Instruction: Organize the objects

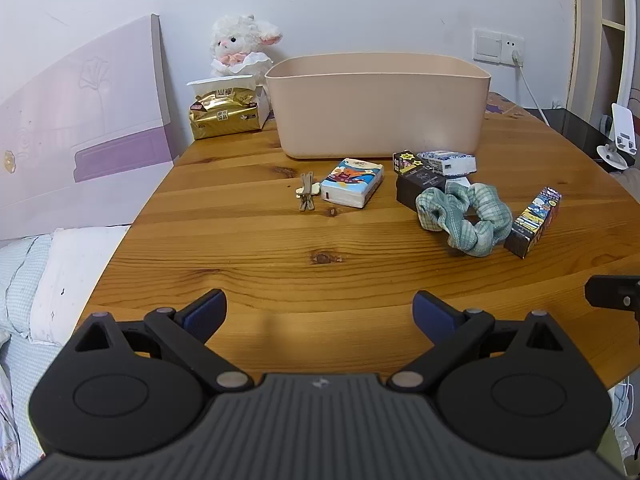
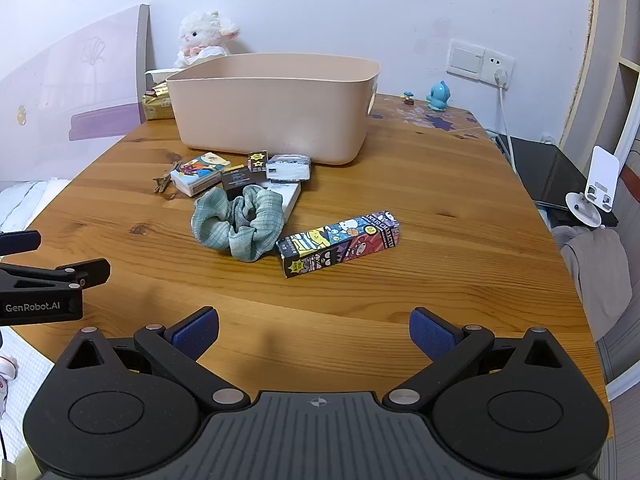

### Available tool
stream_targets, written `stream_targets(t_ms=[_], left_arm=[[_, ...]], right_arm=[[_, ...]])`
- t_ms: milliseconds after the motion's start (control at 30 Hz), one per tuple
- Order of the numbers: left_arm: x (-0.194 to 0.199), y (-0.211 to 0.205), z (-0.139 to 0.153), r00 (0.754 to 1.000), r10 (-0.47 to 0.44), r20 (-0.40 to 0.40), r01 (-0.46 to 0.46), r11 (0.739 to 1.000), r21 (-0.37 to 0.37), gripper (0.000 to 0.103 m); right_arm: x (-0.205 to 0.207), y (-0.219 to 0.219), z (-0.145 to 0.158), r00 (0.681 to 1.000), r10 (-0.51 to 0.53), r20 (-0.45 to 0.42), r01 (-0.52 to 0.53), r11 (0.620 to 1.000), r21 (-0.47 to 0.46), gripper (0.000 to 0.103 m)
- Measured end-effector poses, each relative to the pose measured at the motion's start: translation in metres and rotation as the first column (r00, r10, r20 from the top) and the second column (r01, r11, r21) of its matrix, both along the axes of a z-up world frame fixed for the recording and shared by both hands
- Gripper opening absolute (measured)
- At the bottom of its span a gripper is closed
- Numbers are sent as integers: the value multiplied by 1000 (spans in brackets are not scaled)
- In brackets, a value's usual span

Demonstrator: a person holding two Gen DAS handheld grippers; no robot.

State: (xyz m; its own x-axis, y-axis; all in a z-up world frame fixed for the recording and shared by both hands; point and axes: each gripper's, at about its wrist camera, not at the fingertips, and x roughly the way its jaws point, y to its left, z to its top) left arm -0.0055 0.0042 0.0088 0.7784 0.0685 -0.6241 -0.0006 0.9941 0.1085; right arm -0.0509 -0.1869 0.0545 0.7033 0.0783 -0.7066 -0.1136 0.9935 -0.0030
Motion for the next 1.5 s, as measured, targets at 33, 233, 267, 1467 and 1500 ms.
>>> stream_targets(t_ms=[33,233,267,1467,1500], left_arm=[[0,0,0,1000,0,-1,0,1000,0,100],[0,1,0,1000,2,-5,-2,1000,-3,100],[0,1,0,1000,0,-4,0,1000,-3,100],[-4,-1,2,1000,-7,8,7,1000,-2,100],[-4,-2,2,1000,-6,7,6,1000,-2,100]], right_arm=[[0,0,0,1000,-1,0,1,1000,1,103],[1,-1,-1,1000,-2,-6,2,1000,-4,103],[2,0,-1,1000,-1,-7,1,1000,-6,103],[-1,1,3,1000,6,3,-6,1000,-11,103],[-1,1,3,1000,7,2,-7,1000,-12,103]])
